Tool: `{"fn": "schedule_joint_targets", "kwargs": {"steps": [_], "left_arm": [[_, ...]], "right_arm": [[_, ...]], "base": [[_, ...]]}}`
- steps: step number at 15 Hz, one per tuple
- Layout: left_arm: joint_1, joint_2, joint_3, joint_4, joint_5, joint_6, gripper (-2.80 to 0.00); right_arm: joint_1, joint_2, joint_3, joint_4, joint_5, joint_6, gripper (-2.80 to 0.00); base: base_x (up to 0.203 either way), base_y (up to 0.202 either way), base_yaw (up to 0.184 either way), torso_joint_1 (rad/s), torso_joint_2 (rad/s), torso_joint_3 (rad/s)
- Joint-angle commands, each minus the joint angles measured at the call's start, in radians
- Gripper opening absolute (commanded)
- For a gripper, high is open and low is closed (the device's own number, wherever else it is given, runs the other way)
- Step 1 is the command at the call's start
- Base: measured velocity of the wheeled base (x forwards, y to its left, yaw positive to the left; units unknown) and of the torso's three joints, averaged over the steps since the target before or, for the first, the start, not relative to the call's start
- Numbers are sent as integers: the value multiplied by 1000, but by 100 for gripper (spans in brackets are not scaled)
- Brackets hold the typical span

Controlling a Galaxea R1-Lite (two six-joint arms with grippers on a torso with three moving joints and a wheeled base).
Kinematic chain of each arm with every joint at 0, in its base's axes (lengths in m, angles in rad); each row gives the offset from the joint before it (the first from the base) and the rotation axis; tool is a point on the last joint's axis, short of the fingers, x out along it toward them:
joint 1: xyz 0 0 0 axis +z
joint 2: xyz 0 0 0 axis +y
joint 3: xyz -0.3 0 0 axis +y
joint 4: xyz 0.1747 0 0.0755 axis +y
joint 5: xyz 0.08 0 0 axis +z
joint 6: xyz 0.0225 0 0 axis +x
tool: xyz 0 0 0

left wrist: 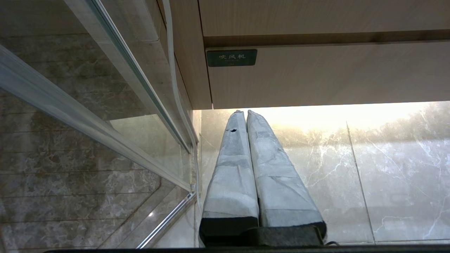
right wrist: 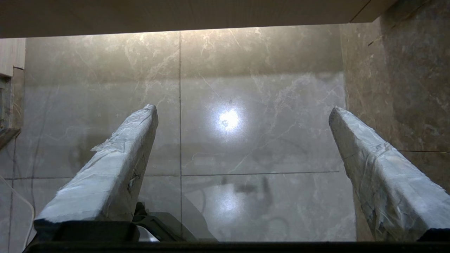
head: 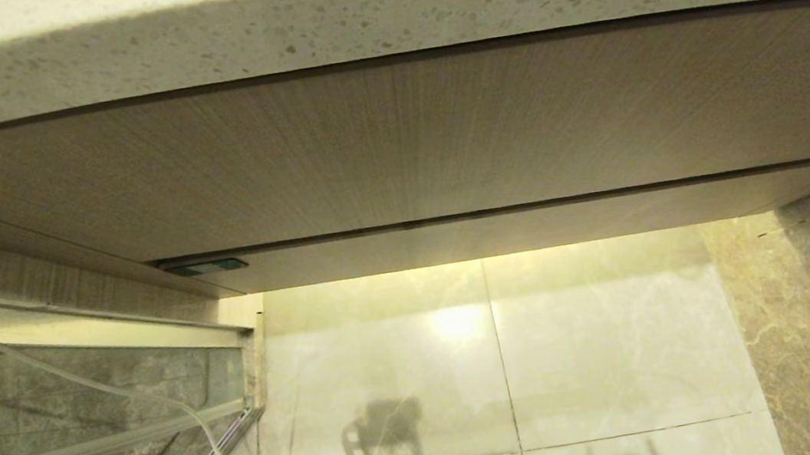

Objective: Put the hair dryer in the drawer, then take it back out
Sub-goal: Pull open the drawer

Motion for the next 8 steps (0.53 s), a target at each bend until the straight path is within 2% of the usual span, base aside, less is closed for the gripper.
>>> {"fn": "schedule_joint_targets", "kwargs": {"steps": [1, 4, 7, 8], "left_arm": [[0, 0, 40, -2, 0, -1, -280], [0, 0, 40, -2, 0, -1, -280], [0, 0, 40, -2, 0, -1, -280], [0, 0, 40, -2, 0, -1, -280]], "right_arm": [[1, 0, 0, 1, 1, -6, 0], [1, 0, 0, 0, 4, -23, 0], [1, -1, -15, 13, 15, -109, 0], [1, -1, -22, 11, 19, -114, 0]], "base": [[0, 0, 0, 0, 0, 0], [0, 0, 0, 0, 0, 0], [0, 0, 0, 0, 0, 0], [0, 0, 0, 0, 0, 0]]}}
